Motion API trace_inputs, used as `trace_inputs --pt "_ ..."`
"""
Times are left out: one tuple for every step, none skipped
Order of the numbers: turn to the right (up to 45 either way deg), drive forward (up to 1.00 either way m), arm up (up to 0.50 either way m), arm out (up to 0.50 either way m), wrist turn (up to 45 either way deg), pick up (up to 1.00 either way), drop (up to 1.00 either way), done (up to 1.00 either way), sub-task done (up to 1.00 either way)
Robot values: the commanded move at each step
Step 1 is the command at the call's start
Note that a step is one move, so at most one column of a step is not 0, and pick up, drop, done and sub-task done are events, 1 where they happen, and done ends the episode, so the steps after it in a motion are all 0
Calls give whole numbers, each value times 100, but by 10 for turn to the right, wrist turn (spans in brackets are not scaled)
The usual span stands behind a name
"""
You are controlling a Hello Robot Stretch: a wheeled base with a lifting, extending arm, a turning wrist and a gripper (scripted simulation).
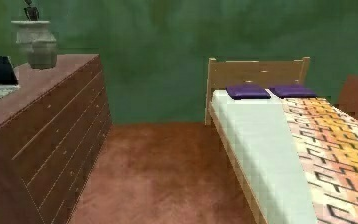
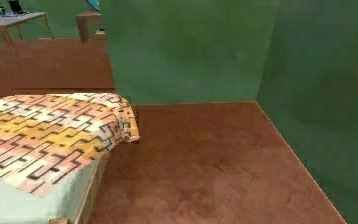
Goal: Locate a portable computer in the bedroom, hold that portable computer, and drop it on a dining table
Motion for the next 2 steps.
trace_inputs --pt "-330 0 0 0 0 0 0 0 0" --pt "0 75 0 0 0 0 0 0 0"
